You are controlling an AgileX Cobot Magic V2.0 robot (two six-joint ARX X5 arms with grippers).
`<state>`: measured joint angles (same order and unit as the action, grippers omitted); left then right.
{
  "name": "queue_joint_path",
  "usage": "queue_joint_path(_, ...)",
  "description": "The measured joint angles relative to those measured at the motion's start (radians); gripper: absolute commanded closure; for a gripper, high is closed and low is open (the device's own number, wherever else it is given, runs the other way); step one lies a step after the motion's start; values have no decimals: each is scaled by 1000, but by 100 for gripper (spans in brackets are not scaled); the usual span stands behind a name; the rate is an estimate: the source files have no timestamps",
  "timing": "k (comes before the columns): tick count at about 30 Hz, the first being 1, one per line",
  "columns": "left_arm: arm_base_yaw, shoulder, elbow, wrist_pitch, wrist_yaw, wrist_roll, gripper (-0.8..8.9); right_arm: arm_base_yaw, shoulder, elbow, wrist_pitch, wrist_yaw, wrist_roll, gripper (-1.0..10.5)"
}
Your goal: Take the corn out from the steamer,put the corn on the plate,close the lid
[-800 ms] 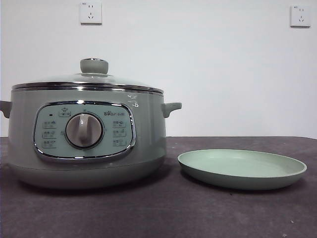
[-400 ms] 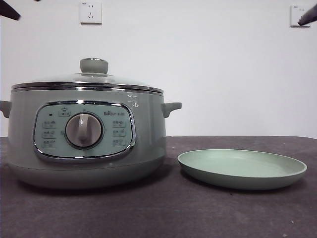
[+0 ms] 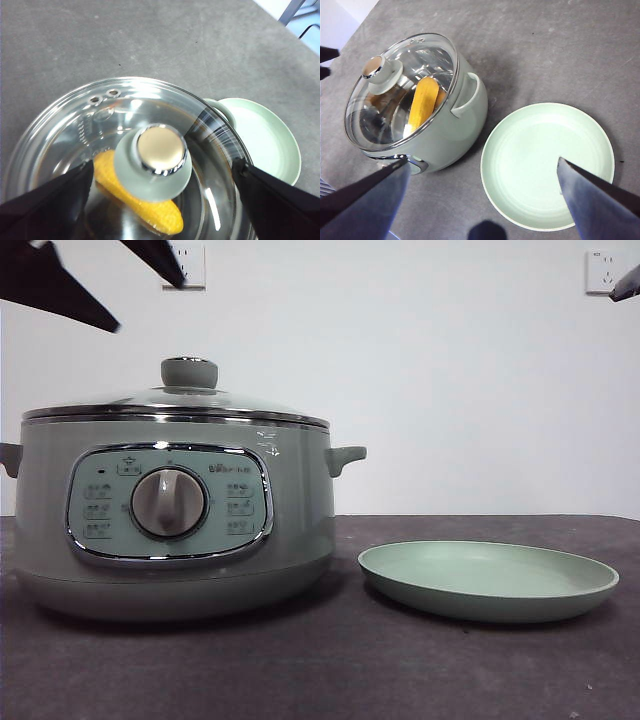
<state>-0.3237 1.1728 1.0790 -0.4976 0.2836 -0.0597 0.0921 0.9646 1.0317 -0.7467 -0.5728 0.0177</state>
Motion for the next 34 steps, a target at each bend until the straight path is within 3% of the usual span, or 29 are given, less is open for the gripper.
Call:
queue_joint_path(12,-65,171,42,29,-110,25,350,0,0,0,0,0,0,456)
queue_joint_path(15,-66,181,42,42,-117,27,444,0,0,0,0,0,0,456)
queue_joint_path(19,-68,198,42,43,-117,27,457,0,0,0,0,0,0,456)
queue_joint_path(24,-82,200,43,39,-117,40,800,0,0,0,0,0,2,456)
queue_joint_path(25,-82,200,44,39,-116,43,826,0,0,0,0,0,4,456)
queue_joint_path(30,-82,195,43,42,-118,48,822,11,1,0,23,1,13,456)
queue_joint_path(34,-84,95,29,31,-158,50,822,113,34,0,100,4,45,456)
